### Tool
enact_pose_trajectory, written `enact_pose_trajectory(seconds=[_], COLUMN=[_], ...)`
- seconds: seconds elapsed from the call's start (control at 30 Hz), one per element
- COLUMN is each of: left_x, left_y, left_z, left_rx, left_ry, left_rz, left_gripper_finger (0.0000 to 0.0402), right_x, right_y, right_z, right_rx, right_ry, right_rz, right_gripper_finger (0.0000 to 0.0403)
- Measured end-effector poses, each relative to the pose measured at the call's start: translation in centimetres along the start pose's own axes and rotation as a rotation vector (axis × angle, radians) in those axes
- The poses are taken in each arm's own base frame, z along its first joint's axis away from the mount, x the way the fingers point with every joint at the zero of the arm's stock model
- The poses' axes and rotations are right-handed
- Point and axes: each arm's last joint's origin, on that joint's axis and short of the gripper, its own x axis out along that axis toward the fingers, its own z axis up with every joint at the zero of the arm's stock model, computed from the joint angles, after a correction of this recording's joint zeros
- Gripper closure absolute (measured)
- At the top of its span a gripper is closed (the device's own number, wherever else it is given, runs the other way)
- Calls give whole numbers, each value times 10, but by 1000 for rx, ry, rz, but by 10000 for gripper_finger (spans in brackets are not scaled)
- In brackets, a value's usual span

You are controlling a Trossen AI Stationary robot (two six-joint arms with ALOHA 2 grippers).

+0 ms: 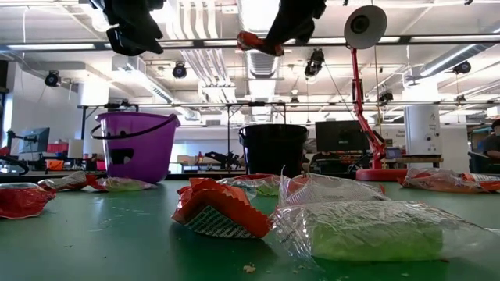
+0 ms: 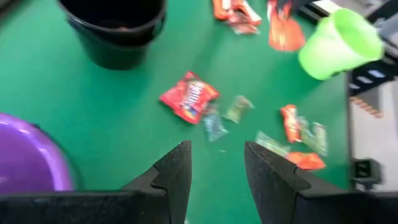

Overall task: Sort candy
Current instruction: Put the orange chocolate into the black bucket

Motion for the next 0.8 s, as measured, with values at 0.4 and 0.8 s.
enact_pose_trajectory(seconds=[0.4, 0.8], left_x=[-1, -5], left_y=[7, 20], left_z=[2, 6], left_rx=[75, 68], left_ry=[-68, -186], left_rz=[248, 691], left_gripper_finger=[272, 272], right_x=[-15, -17], right_y=[-54, -109], right_z=[2, -3], right_rx=[156, 250], right_ry=[-47, -45], right_rz=[-208, -319], right_gripper_finger=[394, 394])
